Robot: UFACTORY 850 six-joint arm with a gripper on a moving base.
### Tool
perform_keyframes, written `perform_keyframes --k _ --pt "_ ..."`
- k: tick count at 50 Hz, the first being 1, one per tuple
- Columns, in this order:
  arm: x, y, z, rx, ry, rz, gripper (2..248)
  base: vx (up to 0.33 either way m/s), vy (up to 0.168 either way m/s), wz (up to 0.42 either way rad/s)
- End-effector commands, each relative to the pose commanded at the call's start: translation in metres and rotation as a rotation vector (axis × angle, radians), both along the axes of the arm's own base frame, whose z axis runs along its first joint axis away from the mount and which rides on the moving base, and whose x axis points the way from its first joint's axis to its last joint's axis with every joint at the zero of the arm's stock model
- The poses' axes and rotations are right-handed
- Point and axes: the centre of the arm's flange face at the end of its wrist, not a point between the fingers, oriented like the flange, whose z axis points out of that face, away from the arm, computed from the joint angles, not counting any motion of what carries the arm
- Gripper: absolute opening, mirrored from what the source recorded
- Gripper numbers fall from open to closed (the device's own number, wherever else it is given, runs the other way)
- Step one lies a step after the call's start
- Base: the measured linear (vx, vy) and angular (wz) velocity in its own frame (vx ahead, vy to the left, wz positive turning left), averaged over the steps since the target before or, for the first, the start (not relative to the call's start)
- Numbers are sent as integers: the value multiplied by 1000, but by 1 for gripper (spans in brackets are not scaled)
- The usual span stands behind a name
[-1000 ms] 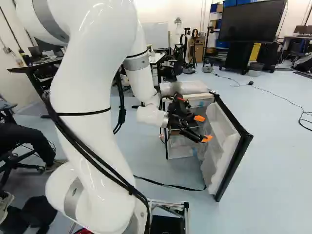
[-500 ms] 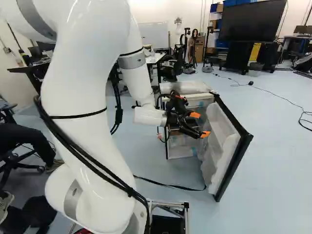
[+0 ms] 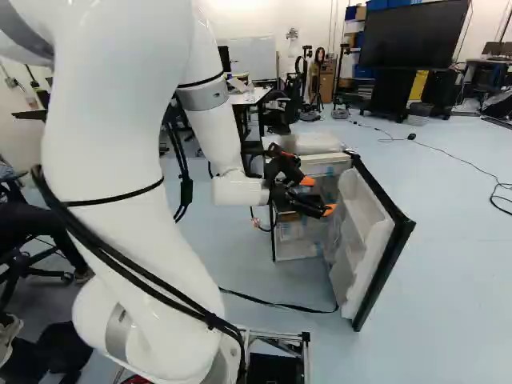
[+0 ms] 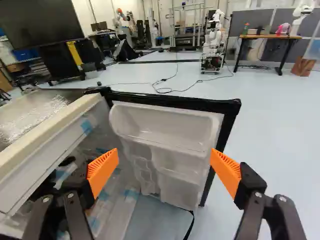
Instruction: Open the fridge door
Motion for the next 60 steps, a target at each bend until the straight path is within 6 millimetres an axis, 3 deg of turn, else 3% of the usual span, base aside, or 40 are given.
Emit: perform_keyframes --k 60 --pt "-46 83 25 -18 20 721 247 0 0 0"
